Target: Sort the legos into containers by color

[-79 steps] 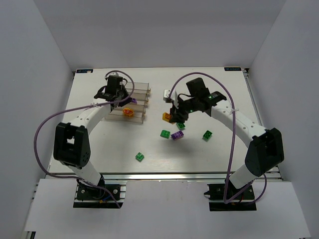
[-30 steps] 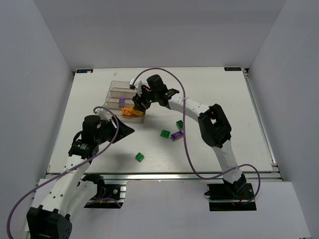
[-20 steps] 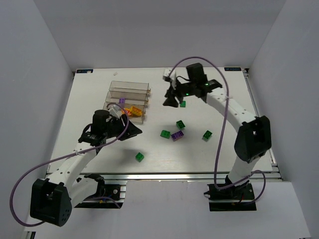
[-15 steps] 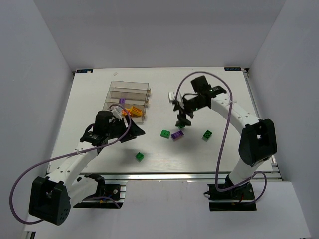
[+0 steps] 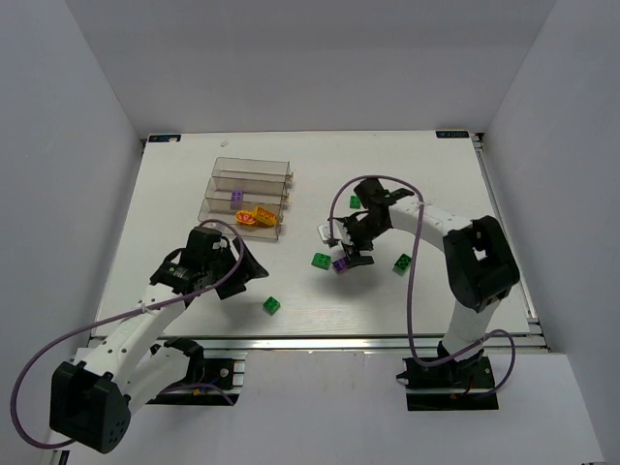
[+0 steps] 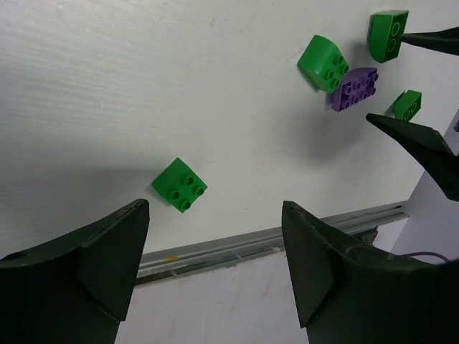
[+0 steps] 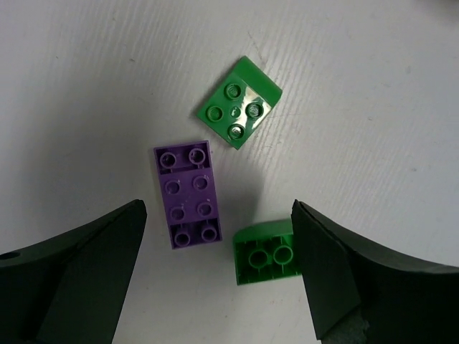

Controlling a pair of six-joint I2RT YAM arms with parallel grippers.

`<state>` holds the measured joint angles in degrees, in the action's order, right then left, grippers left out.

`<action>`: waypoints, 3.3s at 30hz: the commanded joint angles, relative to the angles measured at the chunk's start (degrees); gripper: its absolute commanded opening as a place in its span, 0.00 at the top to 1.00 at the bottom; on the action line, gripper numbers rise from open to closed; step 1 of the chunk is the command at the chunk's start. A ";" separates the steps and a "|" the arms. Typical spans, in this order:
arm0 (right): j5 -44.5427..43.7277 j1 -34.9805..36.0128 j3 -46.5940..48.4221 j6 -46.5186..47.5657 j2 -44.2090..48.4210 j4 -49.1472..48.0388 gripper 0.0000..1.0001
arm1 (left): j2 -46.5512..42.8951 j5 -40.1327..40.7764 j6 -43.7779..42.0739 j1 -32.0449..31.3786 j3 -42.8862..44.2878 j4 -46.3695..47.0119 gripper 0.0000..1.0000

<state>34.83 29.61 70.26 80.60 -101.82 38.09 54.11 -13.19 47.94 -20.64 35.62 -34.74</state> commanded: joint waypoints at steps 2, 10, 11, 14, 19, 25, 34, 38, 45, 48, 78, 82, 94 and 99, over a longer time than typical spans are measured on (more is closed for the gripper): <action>-2.75 2.38 2.43 3.24 -3.99 0.40 0.15 | -2.07 2.38 3.56 -0.71 -1.43 -3.66 0.16; -6.16 4.41 -1.35 2.11 -3.38 -0.90 0.24 | -3.22 4.23 3.74 -0.71 -0.46 -5.95 0.15; -6.70 4.41 -1.53 1.32 -3.47 -1.17 0.33 | -3.57 4.31 3.82 -0.71 -0.72 -5.95 0.16; -8.28 4.41 -1.27 -0.35 -3.82 -0.91 0.59 | -5.32 5.01 4.53 -0.71 -0.81 -6.39 0.16; -10.13 4.32 -2.50 0.70 -2.86 -0.21 0.89 | -8.05 5.98 5.32 -0.71 -1.60 -6.83 0.15; -2.67 4.41 10.57 -9.47 -2.59 1.99 0.99 | -10.60 4.84 5.93 -0.71 -4.23 -7.01 0.15; -5.10 8.10 43.43 -50.67 -19.09 -13.36 1.00 | -14.38 4.22 7.78 -0.71 -8.63 -7.10 0.15; -14.16 10.38 48.21 -59.76 -24.65 -22.84 1.00 | -14.91 4.84 8.22 -0.71 -8.63 -7.10 0.15; -24.89 13.28 48.12 -62.32 -30.18 -37.47 0.95 | -14.47 2.65 9.53 -0.71 -9.60 -4.12 0.15; -26.47 13.38 51.98 -61.62 -33.96 -37.38 0.84 | -13.77 0.98 10.15 -0.71 -10.21 -3.14 0.15; -16.20 1.07 2.97 -71.89 9.87 -42.22 0.27 | 24.19 3.34 11.38 -9.93 5.95 -5.32 0.18; -16.02 -0.68 -1.77 -72.95 14.01 -41.25 0.27 | 28.85 4.84 11.82 -11.79 8.06 -6.48 0.23; -13.91 -5.08 -13.39 -70.15 26.31 -40.20 0.31 | 35.63 11.34 12.88 -16.45 17.55 -6.30 0.72; -15.40 -6.32 -19.62 -67.94 31.23 -39.58 0.60 | 36.85 16.07 5.95 -14.52 30.95 -5.25 0.88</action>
<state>19.66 24.03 53.34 10.85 -73.12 -1.43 91.48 -2.50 58.33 -36.21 58.06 -42.54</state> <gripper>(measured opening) 0.451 0.481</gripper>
